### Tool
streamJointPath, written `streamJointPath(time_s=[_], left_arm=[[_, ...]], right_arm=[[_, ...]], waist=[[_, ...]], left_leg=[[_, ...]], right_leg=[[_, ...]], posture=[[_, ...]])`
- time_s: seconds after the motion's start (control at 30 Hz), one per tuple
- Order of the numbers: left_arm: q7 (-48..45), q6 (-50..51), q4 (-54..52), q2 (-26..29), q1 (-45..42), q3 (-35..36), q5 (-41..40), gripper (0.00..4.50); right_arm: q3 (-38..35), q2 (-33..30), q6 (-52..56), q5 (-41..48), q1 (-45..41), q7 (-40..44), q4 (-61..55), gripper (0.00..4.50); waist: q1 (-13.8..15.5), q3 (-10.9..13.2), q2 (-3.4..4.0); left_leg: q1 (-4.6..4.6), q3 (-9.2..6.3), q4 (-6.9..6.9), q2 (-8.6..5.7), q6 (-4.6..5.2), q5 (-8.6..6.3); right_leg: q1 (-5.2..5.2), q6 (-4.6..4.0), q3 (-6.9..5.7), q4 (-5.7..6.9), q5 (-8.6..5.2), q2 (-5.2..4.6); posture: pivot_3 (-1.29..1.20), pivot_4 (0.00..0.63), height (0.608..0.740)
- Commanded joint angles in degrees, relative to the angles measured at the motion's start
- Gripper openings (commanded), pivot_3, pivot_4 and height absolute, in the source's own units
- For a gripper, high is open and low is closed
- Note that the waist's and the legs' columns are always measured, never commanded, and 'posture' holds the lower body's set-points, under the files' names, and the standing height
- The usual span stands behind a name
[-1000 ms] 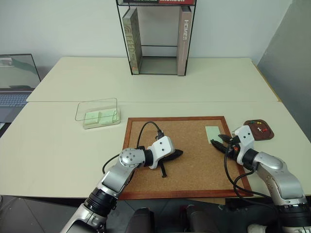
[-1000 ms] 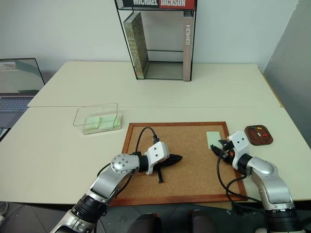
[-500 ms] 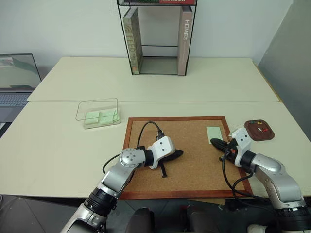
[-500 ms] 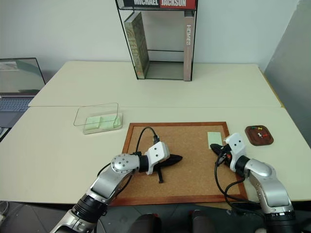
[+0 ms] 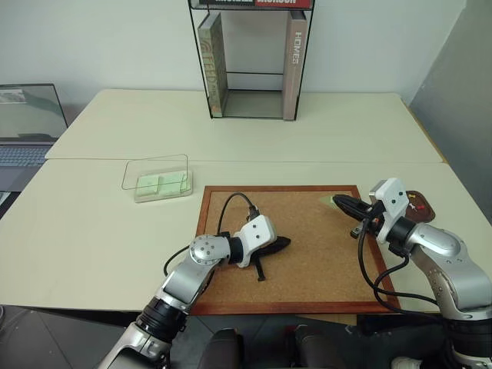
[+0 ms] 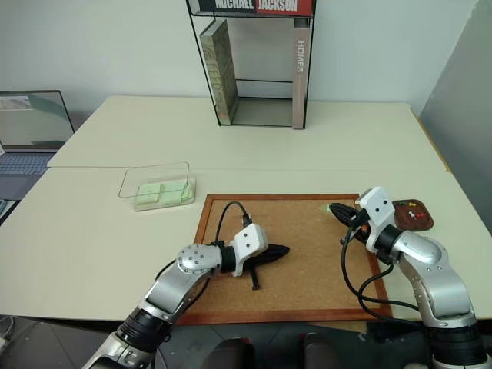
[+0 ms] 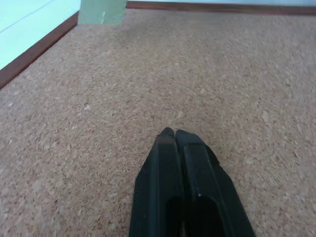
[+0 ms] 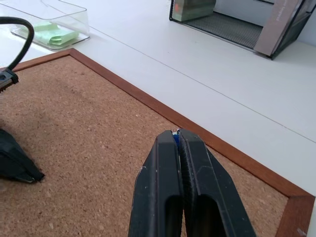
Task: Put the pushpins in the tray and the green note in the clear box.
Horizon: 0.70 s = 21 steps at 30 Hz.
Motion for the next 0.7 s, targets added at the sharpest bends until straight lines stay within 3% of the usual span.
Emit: streamJointPath(time_s=[0.03,0.23,0.5,0.7], left_arm=[[0.24,0.06,-0.58,0.06,-2.83,4.38,-2.75,0.98],[-3.91,0.39,-1.71,0.60,-7.39,8.04,-8.07,2.03],[-9.50,-4.26,5.89,1.35,-13.57,5.88,-6.04,3.50],[-10.49,-9.16,15.97,-3.01,-20.20,4.53,-4.27,3.59]], right_arm=[[-0.54,-0.43,0.56,1.28,-1.20,0.63,-2.10,0.00],[-1.13,-0.38,2.83,3.18,-1.86,1.05,-3.22,0.00],[-0.08,-1.91,8.14,7.03,-2.79,2.81,-7.82,0.00],[0.60,-2.33,12.70,10.76,-4.13,2.77,-11.48,0.00]], waist=[[-0.06,0.04,-0.06],[-0.11,0.07,-0.08],[-0.09,0.08,-0.10],[-0.06,0.12,-0.17]], left_leg=[[-0.01,-0.01,0.00,0.01,0.01,0.01],[-0.11,0.01,-0.03,0.01,0.01,0.01],[-0.11,-0.02,-0.03,-0.01,0.01,0.01],[-0.14,-0.01,-0.01,-0.03,0.01,0.01]], right_leg=[[-0.02,-0.01,0.00,0.00,0.02,0.00],[-0.08,-0.01,0.00,-0.07,0.02,0.01],[-0.08,-0.01,-0.02,-0.06,0.02,0.00],[-0.08,-0.01,-0.02,-0.08,0.02,0.22]], posture=[[0.00,0.150,0.740],[0.00,0.150,0.740],[0.00,0.150,0.740],[0.00,0.150,0.740]])
